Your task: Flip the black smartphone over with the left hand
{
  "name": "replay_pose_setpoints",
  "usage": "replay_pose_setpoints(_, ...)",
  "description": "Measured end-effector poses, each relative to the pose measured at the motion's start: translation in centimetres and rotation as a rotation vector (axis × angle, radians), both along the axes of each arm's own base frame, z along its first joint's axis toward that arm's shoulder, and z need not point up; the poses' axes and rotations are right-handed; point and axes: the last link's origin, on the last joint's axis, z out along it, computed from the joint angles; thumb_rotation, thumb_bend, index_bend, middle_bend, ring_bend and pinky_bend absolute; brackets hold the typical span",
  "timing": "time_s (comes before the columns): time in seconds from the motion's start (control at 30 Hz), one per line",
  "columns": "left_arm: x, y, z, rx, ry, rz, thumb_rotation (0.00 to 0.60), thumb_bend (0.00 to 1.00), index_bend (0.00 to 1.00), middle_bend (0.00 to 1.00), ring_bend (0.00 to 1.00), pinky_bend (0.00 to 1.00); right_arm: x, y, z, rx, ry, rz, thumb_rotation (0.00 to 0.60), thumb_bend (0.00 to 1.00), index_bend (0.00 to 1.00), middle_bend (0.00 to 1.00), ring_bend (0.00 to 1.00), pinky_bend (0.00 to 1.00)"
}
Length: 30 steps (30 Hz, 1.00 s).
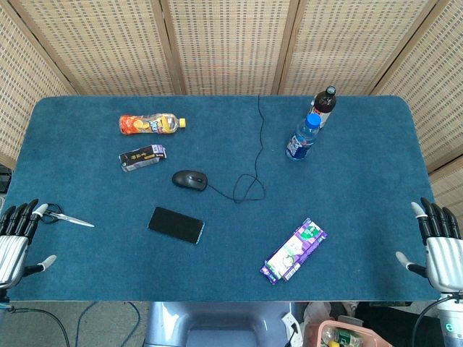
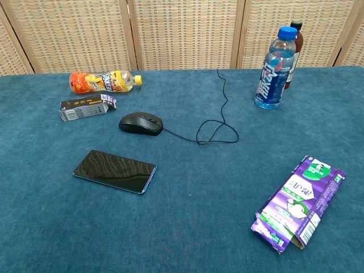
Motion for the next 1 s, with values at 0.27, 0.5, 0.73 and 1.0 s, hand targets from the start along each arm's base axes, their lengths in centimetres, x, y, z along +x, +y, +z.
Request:
replay_pose_setpoints(0.27, 1.1, 1.7, -1.5, -0.053, -0.009, -0.071, 0.600, 0.00, 0.00, 0.00, 0.00, 0.00, -0.3, 0.0, 0.1, 0.004, -0.010, -0.012, 0.600, 0.00, 0.00, 0.00, 0.00, 0.00)
replay_pose_setpoints(0.5, 3.7, 5.1, -5.5, -0.180, 0.000, -0.192, 0.600, 0.28, 0.01, 0.00, 0.00, 0.00, -0.6, -0.3, 0.1, 0.009, -0.013, -0.023, 0.600, 0.00, 0.00, 0.00, 0.00, 0.00)
replay_pose_setpoints(0.73, 6.9, 7.8, -11.2, -0.301, 0.076, -0.254, 0.600, 0.39, 0.01, 0.00, 0.00, 0.00, -1.0, -0.5, -0.3, 0.023, -0.006, -0.042, 0.600, 0.00, 0.00, 0.00, 0.00, 0.00)
replay_pose_setpoints(1.0, 10.6, 9.0, -18.5, -0.407, 0.130, -0.284, 0.600, 0.39, 0.02, 0.00, 0.00, 0.00, -1.4, -0.6, -0.4, 0.029, -0.012, -0.054, 0.600, 0.00, 0.00, 0.00, 0.00, 0.00)
